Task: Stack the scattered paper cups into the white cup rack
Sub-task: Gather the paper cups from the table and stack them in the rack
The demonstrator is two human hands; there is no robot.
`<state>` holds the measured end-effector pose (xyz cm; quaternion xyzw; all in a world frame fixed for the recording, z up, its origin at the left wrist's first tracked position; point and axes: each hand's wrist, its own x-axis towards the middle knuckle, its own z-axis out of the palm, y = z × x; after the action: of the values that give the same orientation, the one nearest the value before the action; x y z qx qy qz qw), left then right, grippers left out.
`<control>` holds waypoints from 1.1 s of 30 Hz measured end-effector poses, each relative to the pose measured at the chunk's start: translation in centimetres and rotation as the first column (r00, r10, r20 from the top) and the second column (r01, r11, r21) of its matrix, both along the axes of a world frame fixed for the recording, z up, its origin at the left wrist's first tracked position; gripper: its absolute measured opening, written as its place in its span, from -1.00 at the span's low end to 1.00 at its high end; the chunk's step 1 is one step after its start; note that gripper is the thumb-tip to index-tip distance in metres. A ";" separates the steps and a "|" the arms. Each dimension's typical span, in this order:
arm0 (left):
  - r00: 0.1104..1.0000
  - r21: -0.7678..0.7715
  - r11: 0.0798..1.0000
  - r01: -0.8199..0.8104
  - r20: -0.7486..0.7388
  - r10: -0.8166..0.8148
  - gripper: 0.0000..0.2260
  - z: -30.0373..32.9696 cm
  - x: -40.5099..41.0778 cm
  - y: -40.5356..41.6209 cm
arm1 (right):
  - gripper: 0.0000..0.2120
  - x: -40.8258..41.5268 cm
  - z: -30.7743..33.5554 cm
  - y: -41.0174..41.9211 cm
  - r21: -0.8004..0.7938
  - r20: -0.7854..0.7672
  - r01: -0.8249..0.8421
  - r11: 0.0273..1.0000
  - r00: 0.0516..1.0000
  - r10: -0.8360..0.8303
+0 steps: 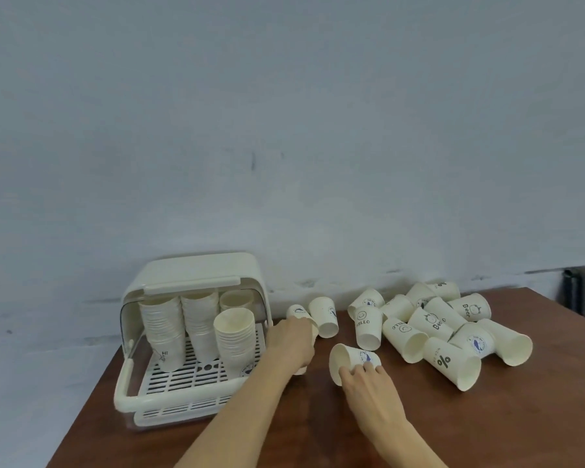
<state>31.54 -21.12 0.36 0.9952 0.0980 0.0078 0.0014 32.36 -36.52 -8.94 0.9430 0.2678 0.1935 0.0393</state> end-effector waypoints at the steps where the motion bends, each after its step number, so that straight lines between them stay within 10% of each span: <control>1: 1.000 -0.009 1.000 0.012 0.021 -0.012 -0.71 0.5 -1.1 -0.2 | -0.59 -0.3 0.3 0.1 -0.003 0.012 -0.003 1.000 1.000 0.003; 16: 0.948 -0.291 0.956 -0.041 0.292 0.130 -0.85 3.5 -13.8 6.6 | -0.94 -8.6 10.9 7.4 -0.059 -0.015 0.007 0.998 1.000 -0.008; 33: 0.786 -0.385 0.884 -0.267 0.444 0.431 -0.88 -0.7 -16.2 18.2 | -0.89 -12.1 11.6 18.0 0.321 -0.030 -0.317 0.892 0.938 0.344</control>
<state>15.34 -2.87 -0.36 0.9074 0.2782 0.2600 0.1779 20.25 -18.56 2.63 0.8853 0.3920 0.1965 -0.1549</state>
